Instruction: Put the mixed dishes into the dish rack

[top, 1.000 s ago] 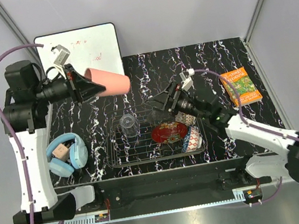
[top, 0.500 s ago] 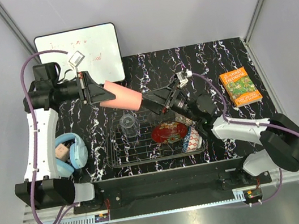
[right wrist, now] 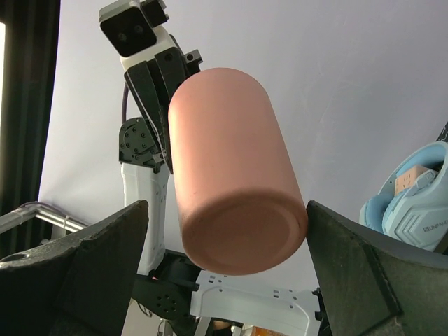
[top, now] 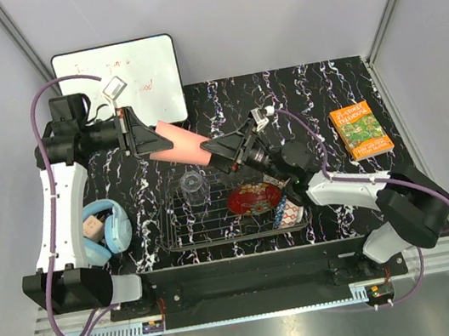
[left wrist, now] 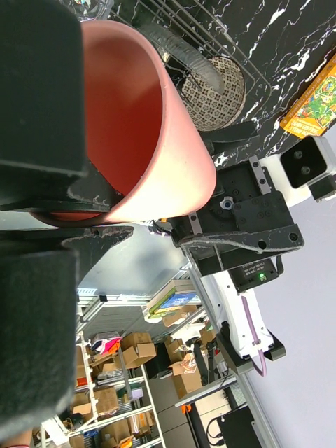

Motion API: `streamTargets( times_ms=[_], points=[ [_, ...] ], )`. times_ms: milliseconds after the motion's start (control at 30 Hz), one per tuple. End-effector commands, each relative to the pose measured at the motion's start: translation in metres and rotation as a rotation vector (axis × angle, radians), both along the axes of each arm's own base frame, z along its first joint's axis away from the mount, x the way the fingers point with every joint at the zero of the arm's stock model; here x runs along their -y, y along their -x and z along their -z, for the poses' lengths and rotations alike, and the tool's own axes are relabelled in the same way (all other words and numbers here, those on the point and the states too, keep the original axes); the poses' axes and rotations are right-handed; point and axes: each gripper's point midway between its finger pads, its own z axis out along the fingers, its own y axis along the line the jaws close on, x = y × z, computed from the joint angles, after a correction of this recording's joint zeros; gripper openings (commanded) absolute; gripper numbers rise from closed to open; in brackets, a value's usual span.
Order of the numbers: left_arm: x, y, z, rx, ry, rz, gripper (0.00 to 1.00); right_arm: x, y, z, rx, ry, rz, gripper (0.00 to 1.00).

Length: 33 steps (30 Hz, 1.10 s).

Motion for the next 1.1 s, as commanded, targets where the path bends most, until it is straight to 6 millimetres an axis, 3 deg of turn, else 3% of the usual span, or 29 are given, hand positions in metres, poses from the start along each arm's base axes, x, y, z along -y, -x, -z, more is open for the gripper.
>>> streamTargets(
  times_ms=[0, 300, 333, 400, 433, 500, 600, 633, 667, 733, 767, 800, 867, 900, 933, 967, 1000, 1033, 1067],
  points=[
    [0.000, 0.009, -0.016, 0.056, 0.030, 0.030, 0.00, -0.007, 0.000, -0.029, 0.079, -0.060, 0.004, 1.00],
    [-0.001, 0.007, -0.012, 0.056, 0.017, 0.013, 0.00, -0.034, 0.003, -0.043, 0.124, -0.085, -0.037, 0.98],
    [0.000, 0.007, -0.012, 0.056, 0.018, 0.015, 0.00, -0.034, 0.003, -0.043, 0.125, -0.090, -0.038, 0.80],
    [0.000, 0.007, -0.011, 0.056, 0.017, 0.014, 0.00, -0.033, 0.003, -0.043, 0.124, -0.095, -0.038, 0.60],
    [0.000, 0.006, -0.009, 0.050, 0.016, 0.013, 0.00, -0.033, 0.004, -0.043, 0.122, -0.099, -0.042, 0.37],
    [-0.001, 0.005, -0.007, 0.045, 0.014, 0.009, 0.00, -0.033, 0.004, -0.043, 0.122, -0.098, -0.041, 0.21],
    [0.000, 0.008, -0.004, 0.041, 0.014, 0.011, 0.00, -0.029, 0.004, -0.044, 0.134, -0.086, -0.018, 0.17],
    [-0.001, 0.007, -0.003, 0.044, 0.012, 0.007, 0.04, -0.027, 0.005, -0.048, 0.140, -0.080, -0.012, 0.15],
    [-0.001, 0.008, -0.002, 0.041, 0.010, 0.004, 0.14, -0.026, 0.005, -0.048, 0.158, -0.063, 0.001, 0.11],
    [-0.001, 0.009, -0.002, 0.036, 0.009, 0.003, 0.57, -0.022, 0.007, -0.052, 0.170, -0.028, 0.014, 0.08],
    [-0.007, 0.004, -0.002, 0.039, 0.008, -0.026, 0.90, -0.021, 0.007, -0.052, 0.196, 0.008, 0.032, 0.06],
    [-0.010, 0.004, -0.006, 0.051, 0.009, -0.036, 0.99, -0.019, 0.008, -0.048, 0.179, 0.072, 0.040, 0.01],
    [-0.023, -0.004, -0.011, 0.073, 0.011, -0.089, 0.99, -0.018, 0.008, -0.047, 0.225, 0.187, 0.065, 0.00],
    [-0.029, -0.007, -0.018, 0.101, 0.008, -0.113, 0.99, -0.017, 0.009, -0.028, 0.177, 0.307, 0.054, 0.00],
    [-0.041, -0.013, -0.021, 0.122, 0.001, -0.162, 0.99, -0.016, 0.009, -0.037, 0.195, 0.348, 0.058, 0.00],
    [-0.046, -0.015, -0.024, 0.133, -0.003, -0.184, 0.99, -0.015, 0.007, -0.029, 0.226, 0.432, 0.069, 0.00],
    [-0.053, -0.020, -0.027, 0.159, -0.021, -0.223, 0.99, -0.013, 0.010, 0.000, 0.163, 0.569, 0.036, 0.00],
    [-0.064, -0.027, -0.027, 0.179, -0.044, -0.281, 0.99, -0.013, 0.009, -0.009, 0.180, 0.606, 0.032, 0.00],
    [-0.070, -0.033, -0.025, 0.194, -0.072, -0.322, 0.99, -0.012, 0.009, 0.004, 0.186, 0.692, 0.016, 0.00]
  ],
)
